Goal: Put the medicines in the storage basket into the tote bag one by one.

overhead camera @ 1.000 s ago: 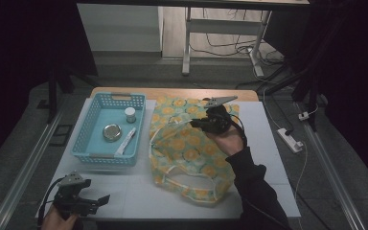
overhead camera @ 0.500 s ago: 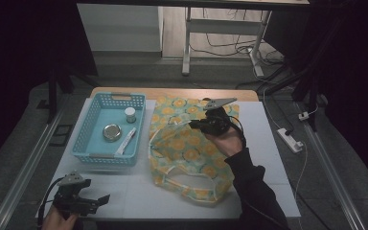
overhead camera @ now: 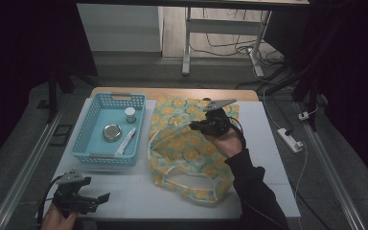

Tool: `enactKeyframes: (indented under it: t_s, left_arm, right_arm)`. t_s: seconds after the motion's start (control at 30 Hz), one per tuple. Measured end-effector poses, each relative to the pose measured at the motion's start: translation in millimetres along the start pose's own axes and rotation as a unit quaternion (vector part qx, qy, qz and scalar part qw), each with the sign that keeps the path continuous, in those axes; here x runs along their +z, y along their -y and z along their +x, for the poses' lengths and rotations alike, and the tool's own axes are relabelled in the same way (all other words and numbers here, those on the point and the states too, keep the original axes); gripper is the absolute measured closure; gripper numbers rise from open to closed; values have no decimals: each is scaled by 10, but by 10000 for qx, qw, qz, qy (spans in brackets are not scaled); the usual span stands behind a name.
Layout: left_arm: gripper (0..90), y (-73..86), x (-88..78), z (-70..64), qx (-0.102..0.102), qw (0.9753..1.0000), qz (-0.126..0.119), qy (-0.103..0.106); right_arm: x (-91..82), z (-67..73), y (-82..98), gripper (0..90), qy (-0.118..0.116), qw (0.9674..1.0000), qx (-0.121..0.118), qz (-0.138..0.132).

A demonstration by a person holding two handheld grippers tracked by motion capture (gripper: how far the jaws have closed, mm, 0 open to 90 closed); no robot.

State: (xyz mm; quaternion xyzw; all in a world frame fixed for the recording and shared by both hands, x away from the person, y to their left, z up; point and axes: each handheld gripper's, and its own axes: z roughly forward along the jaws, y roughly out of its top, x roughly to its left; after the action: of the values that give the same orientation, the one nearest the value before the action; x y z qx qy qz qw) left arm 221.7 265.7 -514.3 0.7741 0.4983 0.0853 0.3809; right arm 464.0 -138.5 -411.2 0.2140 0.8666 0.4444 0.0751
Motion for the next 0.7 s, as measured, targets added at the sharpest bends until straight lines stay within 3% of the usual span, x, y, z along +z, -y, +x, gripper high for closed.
enactKeyframes:
  t_s: [0.47, 0.7]
  left_arm:
    - [0, -153, -16, 31, 177, 9994, -286, 115]
    - [0, -271, -10, 0, 398, 9977, -537, 60]
  right_arm:
    - [14, 27, -2, 900, -50, 10000, -76, 31]
    - [18, 32, 1, 900, -65, 9999, -77, 46]
